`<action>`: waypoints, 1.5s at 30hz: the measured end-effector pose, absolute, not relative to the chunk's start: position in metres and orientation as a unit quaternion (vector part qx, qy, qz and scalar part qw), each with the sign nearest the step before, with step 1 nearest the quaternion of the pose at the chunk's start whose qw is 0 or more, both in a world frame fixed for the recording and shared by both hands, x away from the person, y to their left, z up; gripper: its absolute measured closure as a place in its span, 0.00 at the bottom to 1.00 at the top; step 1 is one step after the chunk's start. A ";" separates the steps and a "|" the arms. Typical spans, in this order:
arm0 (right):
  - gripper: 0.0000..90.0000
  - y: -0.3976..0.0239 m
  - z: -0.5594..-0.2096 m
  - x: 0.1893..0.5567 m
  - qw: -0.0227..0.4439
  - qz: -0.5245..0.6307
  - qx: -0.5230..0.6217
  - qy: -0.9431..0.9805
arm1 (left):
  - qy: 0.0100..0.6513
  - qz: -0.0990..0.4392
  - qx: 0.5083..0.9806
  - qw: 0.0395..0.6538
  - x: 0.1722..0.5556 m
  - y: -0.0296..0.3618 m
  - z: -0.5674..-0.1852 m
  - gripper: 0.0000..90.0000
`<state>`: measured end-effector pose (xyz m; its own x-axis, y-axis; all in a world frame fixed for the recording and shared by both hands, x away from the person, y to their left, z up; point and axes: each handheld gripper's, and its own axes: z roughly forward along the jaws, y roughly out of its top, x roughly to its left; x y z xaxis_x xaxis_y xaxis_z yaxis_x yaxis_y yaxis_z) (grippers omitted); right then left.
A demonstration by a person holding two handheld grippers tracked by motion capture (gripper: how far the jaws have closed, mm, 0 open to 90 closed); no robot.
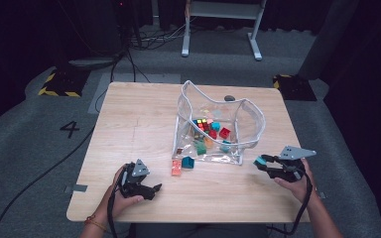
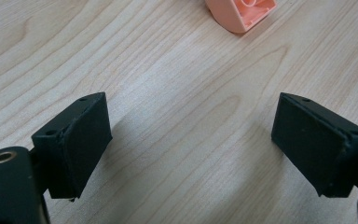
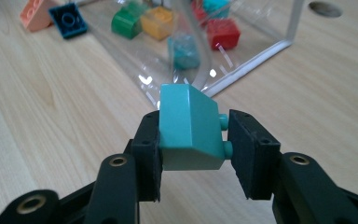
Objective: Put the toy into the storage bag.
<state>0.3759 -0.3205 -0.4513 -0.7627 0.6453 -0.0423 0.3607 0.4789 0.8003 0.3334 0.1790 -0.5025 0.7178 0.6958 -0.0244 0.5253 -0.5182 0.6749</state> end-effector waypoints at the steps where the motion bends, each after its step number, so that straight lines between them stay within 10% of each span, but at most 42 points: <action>1: 0.64 -0.322 -0.448 0.377 0.176 0.420 0.301 0.838 | 0.354 0.125 0.862 0.340 0.333 0.179 -0.502 0.13; 45: 0.64 -0.289 -0.306 0.433 0.226 0.445 0.237 0.834 | 0.357 0.126 0.861 0.341 0.334 0.178 -0.503 0.13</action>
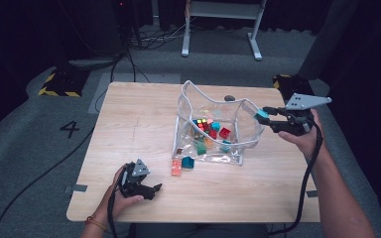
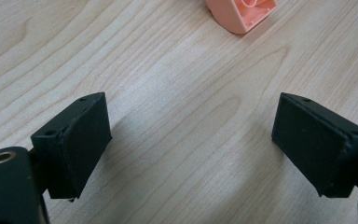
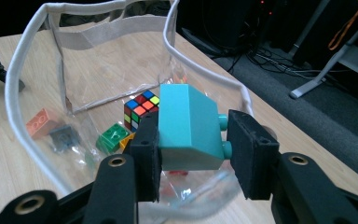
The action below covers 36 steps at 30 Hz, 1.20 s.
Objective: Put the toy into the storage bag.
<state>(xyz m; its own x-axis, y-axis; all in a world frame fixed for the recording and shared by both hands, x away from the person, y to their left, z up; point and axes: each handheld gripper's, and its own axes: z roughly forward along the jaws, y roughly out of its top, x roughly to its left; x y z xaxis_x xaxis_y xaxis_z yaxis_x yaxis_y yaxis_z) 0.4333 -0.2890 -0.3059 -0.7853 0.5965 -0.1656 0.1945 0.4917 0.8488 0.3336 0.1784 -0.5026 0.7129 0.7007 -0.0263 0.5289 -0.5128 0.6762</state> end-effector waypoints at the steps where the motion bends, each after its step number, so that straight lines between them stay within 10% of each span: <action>1: 0.64 -0.282 -0.305 0.437 0.226 0.440 0.234 0.837 | 0.357 0.126 0.860 0.341 0.334 0.178 -0.503 0.13; 36: 0.64 -0.165 -0.341 0.517 0.139 0.208 0.119 0.961 | 0.357 0.126 0.860 0.341 0.334 0.178 -0.503 0.13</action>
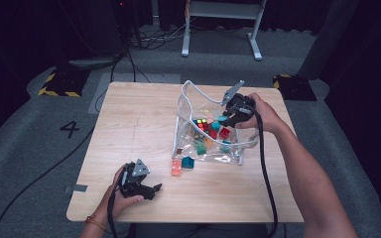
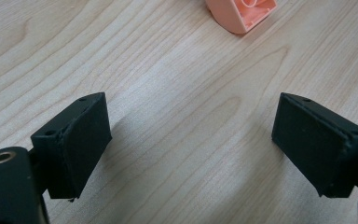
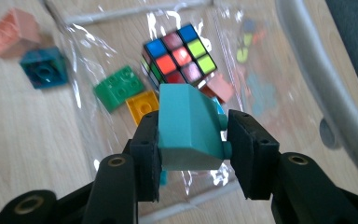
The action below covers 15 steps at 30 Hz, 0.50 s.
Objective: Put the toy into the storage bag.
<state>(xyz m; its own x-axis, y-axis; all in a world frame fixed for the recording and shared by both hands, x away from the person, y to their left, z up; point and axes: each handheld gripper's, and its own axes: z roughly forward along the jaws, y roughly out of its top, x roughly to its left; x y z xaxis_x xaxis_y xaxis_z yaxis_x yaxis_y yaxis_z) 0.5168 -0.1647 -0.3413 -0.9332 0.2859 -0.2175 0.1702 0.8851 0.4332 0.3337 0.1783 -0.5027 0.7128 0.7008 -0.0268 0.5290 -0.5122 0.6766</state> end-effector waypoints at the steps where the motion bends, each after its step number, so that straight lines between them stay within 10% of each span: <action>1: 0.64 -0.165 -0.343 0.519 0.138 0.200 0.123 0.962 | 0.357 0.127 0.860 0.341 0.334 0.178 -0.503 0.13; 15: 0.63 -0.197 -0.348 0.524 0.127 0.124 0.163 0.971 | 0.357 0.126 0.861 0.341 0.334 0.178 -0.503 0.13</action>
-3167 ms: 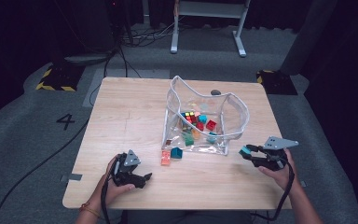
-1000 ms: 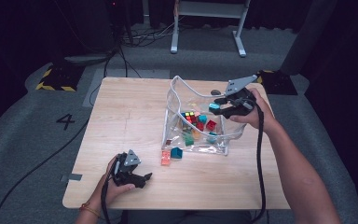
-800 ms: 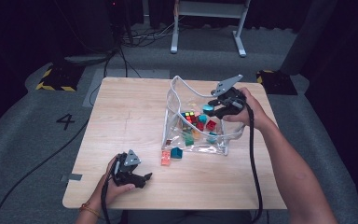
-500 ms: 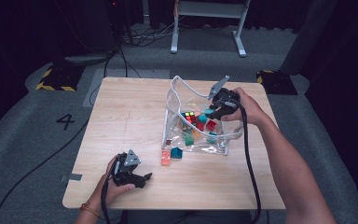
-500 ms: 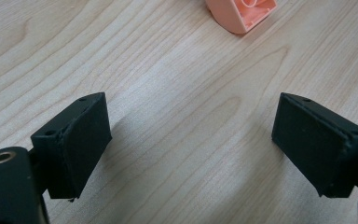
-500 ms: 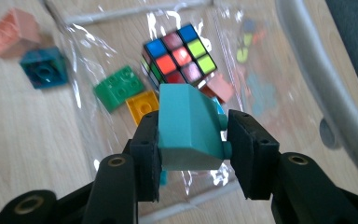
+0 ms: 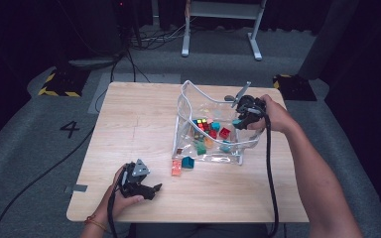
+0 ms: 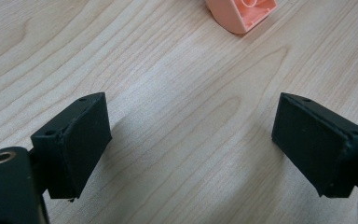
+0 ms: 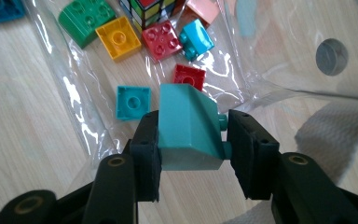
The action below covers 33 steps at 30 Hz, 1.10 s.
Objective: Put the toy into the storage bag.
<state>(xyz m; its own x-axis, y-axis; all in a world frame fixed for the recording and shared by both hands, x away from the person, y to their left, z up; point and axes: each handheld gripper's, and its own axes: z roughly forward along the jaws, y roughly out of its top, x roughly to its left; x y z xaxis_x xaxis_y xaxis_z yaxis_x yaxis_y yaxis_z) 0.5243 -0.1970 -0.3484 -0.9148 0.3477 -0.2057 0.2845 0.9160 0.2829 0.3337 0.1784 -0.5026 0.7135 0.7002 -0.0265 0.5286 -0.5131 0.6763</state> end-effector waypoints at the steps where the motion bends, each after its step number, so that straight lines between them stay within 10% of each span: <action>1: 0.63 -0.198 -0.348 0.523 0.127 0.130 0.164 0.970 | 0.357 0.126 0.861 0.341 0.334 0.178 -0.503 0.13; 33: 0.36 -0.272 -0.329 0.384 0.194 0.468 0.179 0.843 | 0.358 0.126 0.860 0.341 0.334 0.178 -0.503 0.13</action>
<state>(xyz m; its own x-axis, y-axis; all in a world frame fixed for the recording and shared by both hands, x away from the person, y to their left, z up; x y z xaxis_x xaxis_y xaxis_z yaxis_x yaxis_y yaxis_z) 0.3838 -0.2725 -0.3289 -0.8607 0.4833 -0.1598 0.1201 0.4979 0.8589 0.3336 0.1782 -0.5026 0.7122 0.7014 -0.0268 0.5295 -0.5119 0.6764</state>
